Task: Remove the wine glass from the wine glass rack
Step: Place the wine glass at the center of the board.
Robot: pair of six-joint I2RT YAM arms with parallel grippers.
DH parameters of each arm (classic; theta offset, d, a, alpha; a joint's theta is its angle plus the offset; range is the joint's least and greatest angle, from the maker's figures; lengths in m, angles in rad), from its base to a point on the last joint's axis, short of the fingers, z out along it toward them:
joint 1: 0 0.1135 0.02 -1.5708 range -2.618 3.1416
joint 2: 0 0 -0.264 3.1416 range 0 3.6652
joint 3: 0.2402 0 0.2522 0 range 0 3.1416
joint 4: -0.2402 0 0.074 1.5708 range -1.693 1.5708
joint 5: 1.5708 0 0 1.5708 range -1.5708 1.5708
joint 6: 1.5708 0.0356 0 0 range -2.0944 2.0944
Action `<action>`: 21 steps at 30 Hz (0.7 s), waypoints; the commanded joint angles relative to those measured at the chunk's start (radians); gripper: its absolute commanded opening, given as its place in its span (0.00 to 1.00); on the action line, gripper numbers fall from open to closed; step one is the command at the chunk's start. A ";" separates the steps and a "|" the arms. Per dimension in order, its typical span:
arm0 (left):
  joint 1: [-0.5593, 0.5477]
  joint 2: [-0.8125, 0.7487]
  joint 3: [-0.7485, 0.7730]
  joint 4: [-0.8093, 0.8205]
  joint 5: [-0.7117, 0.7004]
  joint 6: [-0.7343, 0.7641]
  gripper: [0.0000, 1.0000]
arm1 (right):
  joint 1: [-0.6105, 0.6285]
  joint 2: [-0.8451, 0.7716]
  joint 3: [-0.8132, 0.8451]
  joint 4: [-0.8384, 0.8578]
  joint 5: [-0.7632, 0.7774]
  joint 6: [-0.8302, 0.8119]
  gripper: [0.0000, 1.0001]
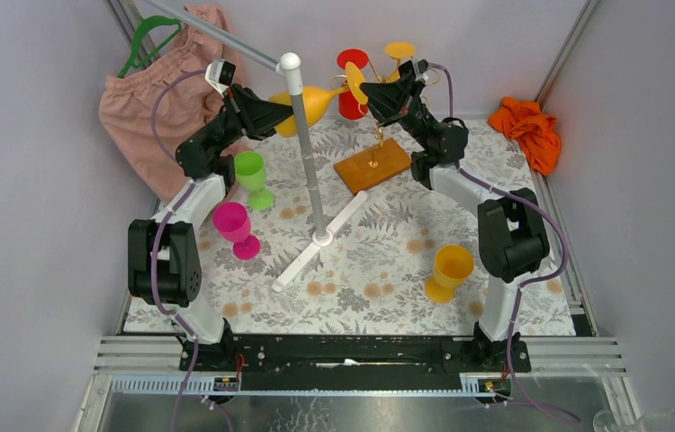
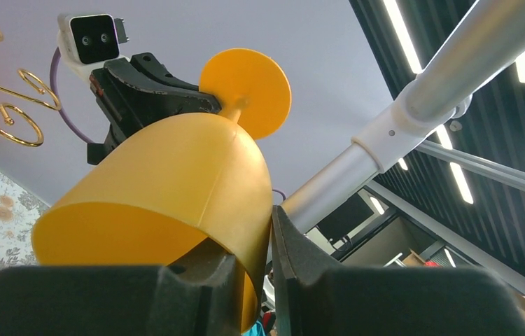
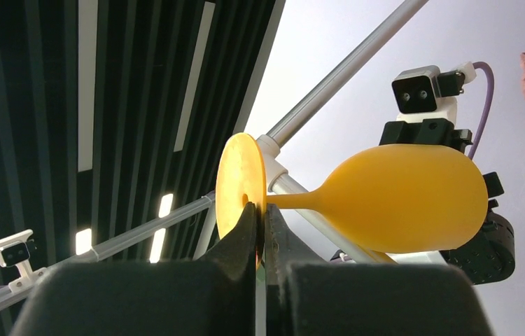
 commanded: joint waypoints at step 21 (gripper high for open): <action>0.042 -0.053 -0.087 0.083 -0.091 -0.006 0.00 | 0.028 0.013 -0.003 0.151 -0.019 0.125 0.80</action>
